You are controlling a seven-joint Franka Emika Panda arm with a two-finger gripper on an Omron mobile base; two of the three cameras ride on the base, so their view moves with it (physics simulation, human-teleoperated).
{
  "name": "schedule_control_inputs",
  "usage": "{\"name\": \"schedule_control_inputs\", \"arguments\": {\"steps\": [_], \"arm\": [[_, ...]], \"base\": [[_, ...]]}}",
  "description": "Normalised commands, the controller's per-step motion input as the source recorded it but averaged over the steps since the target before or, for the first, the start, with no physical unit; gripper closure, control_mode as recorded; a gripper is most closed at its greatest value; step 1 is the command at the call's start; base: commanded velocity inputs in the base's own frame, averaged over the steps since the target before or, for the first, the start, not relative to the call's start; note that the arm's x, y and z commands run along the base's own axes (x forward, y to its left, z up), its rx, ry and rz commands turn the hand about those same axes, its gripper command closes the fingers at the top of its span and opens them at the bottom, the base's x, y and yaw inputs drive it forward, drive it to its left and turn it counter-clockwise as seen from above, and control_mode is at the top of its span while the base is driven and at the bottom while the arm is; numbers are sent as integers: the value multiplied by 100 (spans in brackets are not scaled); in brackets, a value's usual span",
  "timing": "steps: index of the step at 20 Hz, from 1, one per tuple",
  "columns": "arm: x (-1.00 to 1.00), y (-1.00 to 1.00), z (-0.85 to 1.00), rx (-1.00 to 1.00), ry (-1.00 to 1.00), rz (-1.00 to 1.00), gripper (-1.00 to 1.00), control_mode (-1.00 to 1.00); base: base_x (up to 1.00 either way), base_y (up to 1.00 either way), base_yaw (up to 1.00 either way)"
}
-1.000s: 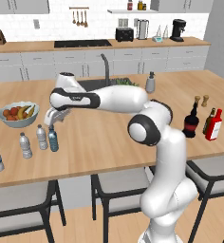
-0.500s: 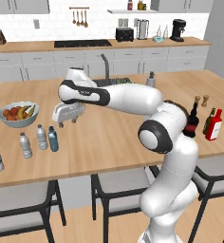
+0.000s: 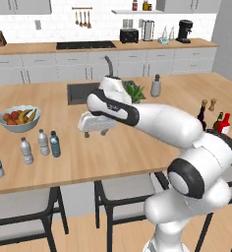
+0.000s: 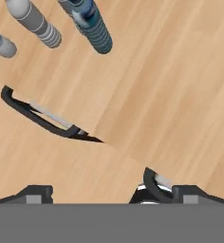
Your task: Move the plastic bottles in the middle to the plastics group, and the glass bottles in the middle to the glass group.
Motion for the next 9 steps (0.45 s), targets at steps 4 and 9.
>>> {"name": "schedule_control_inputs", "arguments": {"steps": [4, 9], "arm": [[-46, -94, -9, 1, 0, -32, -100, -100], [-43, -89, -7, 0, 0, -31, -100, -100]], "base": [[0, 0, 0], [0, 0, 0]]}}
